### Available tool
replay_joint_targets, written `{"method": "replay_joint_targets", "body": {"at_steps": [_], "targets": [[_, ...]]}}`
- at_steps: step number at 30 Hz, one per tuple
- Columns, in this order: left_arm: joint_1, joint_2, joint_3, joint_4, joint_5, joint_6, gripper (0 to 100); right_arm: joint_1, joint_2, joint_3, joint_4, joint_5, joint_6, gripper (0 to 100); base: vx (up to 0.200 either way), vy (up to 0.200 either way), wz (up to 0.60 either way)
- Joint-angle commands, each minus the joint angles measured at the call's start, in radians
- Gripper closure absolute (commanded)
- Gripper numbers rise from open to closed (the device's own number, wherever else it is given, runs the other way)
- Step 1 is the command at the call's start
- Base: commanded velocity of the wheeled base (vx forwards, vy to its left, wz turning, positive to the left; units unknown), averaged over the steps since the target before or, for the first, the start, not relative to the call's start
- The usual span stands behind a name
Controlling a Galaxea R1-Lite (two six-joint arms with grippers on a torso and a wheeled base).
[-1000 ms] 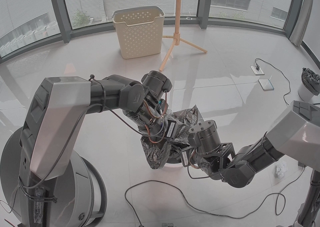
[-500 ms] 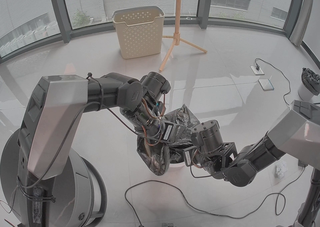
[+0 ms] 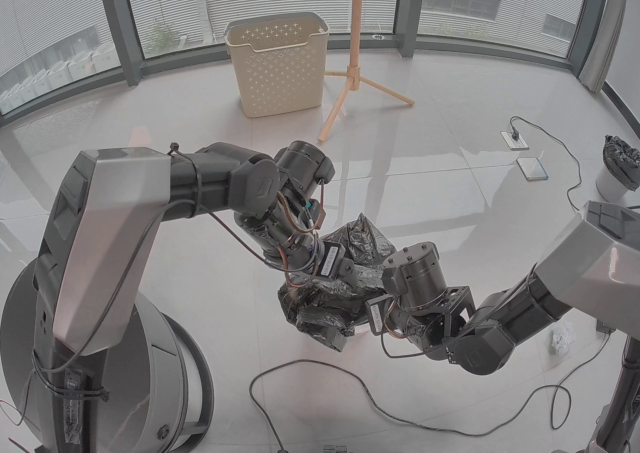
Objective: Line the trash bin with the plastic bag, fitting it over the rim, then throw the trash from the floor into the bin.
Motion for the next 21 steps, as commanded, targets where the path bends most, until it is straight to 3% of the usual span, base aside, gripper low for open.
{"method": "replay_joint_targets", "body": {"at_steps": [1, 5, 15, 21], "targets": [[0.031, 0.01, 0.0, 0.032, 0.004, 0.033, 0, 0.001, -0.005, 0.01, -0.001, 0.0, 0.0, 100, 0.0, 0.0, 0.0], [0.071, 0.02, 0.0, 0.103, 0.005, 0.154, 0, -0.013, -0.017, 0.008, -0.001, 0.001, 0.0, 100, 0.0, 0.0, 0.0], [0.073, 0.112, 0.0, 0.092, 0.007, 0.194, 0, -0.041, -0.053, 0.014, 0.001, 0.001, 0.0, 100, 0.0, 0.0, 0.0], [0.065, 0.198, 0.0, -0.082, 0.074, 0.18, 0, -0.033, -0.065, 0.028, 0.001, 0.012, 0.0, 100, 0.0, 0.0, 0.0]]}}
